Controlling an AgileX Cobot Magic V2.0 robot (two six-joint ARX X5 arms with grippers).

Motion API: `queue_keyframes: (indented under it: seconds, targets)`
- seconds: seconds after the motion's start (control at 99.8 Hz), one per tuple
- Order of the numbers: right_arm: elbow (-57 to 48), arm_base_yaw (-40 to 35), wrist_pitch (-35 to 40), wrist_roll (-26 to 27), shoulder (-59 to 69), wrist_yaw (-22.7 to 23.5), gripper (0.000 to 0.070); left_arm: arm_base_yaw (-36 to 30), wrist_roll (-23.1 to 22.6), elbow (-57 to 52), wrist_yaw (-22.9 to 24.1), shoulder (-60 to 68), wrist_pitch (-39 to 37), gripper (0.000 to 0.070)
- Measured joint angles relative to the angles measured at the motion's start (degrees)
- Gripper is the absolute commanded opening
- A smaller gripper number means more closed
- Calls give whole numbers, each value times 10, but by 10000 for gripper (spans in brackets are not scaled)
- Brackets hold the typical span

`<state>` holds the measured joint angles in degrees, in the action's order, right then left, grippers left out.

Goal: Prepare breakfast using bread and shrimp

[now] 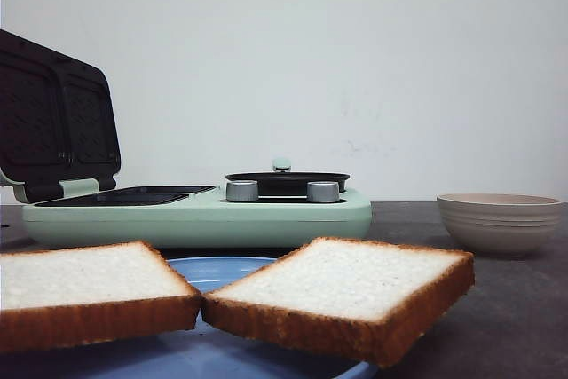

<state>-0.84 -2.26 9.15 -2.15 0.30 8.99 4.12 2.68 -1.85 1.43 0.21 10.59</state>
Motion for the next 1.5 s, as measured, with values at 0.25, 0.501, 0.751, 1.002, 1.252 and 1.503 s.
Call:
queue_keyframes:
  seconds: [0.25,0.501,0.751,1.002,1.252,1.503]
  targets:
    - [0,0,0,0,0,0,5,0,0,0,0,0,0,0]
    - [0,0,0,0,0,0,5,0,0,0,0,0,0,0]
    - [0,0,0,0,0,0,5,0,0,0,0,0,0,0]
    - [0,0,0,0,0,0,5,0,0,0,0,0,0,0]
    - [0,0,0,0,0,0,5,0,0,0,0,0,0,0]
    - [0,-9,0,0,0,0,5,0,0,0,0,0,0,0]
